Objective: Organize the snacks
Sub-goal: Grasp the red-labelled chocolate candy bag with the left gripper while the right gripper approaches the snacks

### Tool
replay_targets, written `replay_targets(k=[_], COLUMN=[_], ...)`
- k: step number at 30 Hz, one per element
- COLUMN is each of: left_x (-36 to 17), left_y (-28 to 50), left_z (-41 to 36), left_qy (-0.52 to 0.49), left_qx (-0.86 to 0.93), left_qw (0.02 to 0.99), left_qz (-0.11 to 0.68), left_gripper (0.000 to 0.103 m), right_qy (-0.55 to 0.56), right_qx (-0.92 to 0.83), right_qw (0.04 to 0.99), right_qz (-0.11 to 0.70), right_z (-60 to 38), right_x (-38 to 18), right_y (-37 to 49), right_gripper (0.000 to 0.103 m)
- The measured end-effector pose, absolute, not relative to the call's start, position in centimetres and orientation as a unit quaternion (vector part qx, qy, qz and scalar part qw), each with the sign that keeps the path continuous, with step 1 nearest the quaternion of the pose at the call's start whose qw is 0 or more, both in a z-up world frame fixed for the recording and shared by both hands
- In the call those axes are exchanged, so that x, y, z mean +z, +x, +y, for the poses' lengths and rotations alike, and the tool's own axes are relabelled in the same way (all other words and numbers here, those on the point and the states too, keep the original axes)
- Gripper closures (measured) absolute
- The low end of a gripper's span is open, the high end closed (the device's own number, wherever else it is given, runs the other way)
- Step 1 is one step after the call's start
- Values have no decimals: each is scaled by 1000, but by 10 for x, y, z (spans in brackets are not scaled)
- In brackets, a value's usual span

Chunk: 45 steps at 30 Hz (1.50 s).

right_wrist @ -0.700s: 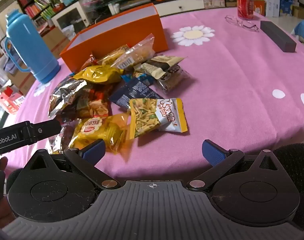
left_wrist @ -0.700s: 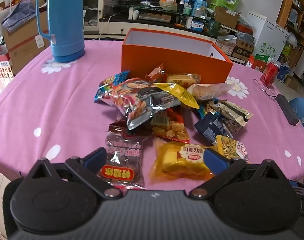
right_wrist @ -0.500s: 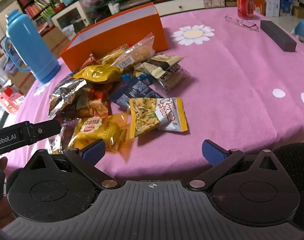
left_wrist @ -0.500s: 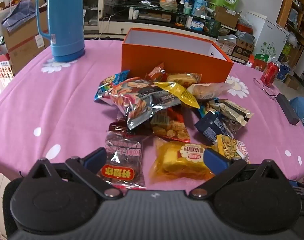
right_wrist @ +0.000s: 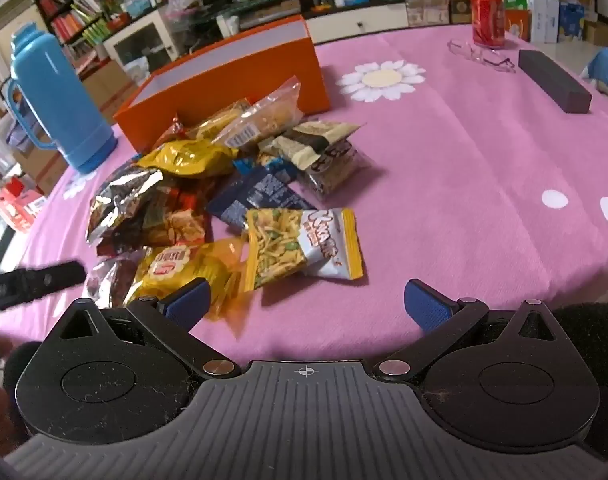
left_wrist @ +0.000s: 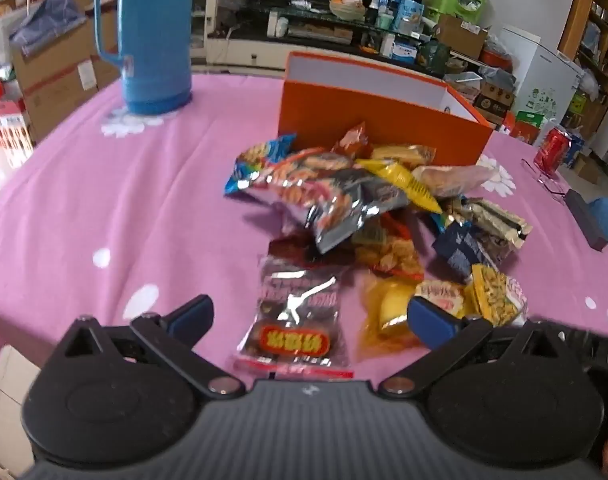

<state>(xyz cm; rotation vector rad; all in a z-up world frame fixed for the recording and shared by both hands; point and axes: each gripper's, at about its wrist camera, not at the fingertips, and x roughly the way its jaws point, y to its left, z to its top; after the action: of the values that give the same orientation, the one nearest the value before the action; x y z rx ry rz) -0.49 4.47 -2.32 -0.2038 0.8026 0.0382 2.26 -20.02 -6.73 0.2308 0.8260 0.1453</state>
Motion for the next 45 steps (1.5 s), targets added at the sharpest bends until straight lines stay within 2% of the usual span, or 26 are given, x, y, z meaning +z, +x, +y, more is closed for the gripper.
replay_targets(k=[11,17,21,22,29,32,35,38,40,45], left_x=[-32,-33,-51,-56,-71,-71,-71,-72,-64,-34], left_y=[-3,-3,9,12,45,67,84,96,86,15], left_z=[12,-20,-42,-45,-62,-67,-74,-89,-93,-57], left_qy=[-62,-18,19,19,28,26,25,60,70,53], left_qx=[-67,-125,-137,-138,-119,-124,-128,-124,-126,-100], left_qw=[926,935,924,921,925,925,927,929,931,943], left_qz=[367,332,358,364,359,359,352,344,336,311], left_gripper=[2,14,30,30,28,27,22,19,19,11], right_qy=[52,18,34,33,21,65,122,139,138,158], right_qx=[87,87,93,86,11,-3,-3,1,3,18], right_qw=[915,905,900,899,902,903,904,907,911,916], right_qz=[391,416,425,427,430,424,410,398,389,368], right_z=[-177,-176,-195,-200,-245,-270,-287,-290,-289,-292], right_x=[-74,-93,-101,-102,-105,-102,-100,-100,-98,-94], right_y=[64,88,101,105,135,146,144,142,139,131], right_gripper=[19,18,19,19,19,19,19,19,19,19])
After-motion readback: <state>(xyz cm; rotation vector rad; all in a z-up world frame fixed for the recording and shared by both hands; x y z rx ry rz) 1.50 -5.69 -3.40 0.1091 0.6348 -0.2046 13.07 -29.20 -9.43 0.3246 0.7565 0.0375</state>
